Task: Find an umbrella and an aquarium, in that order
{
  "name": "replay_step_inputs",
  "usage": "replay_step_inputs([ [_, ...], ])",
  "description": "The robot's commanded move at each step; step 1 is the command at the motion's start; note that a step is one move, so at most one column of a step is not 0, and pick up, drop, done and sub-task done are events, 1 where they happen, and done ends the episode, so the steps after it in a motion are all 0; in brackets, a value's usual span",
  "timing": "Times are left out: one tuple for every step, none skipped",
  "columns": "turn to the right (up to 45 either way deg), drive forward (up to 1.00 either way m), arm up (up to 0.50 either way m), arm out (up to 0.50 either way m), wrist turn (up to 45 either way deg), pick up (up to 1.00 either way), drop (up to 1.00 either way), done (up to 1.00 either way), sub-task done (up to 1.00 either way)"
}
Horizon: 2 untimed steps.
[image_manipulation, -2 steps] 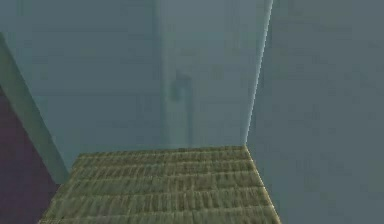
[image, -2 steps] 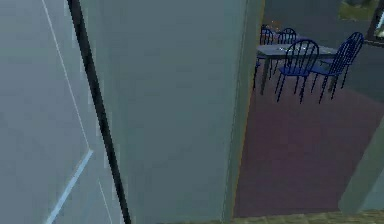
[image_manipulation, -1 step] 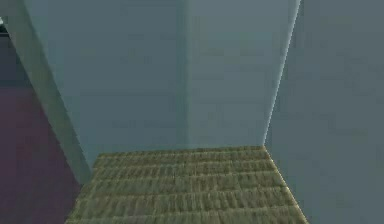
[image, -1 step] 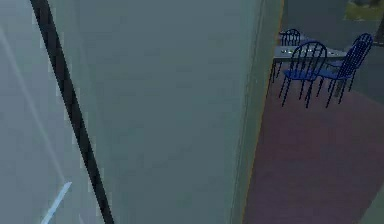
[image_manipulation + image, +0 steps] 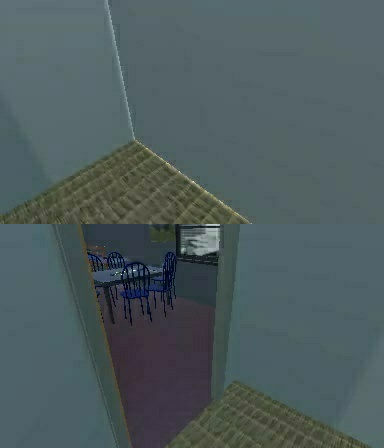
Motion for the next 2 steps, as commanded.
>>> replay_step_inputs([
  [0.0, 0.65, 0.0, 0.0, 0.0, 0.0, 0.0, 0.0, 0.0],
  [6.0, 0.0, 0.0, 0.0, 0.0, 0.0, 0.0, 0.0, 0.0],
])
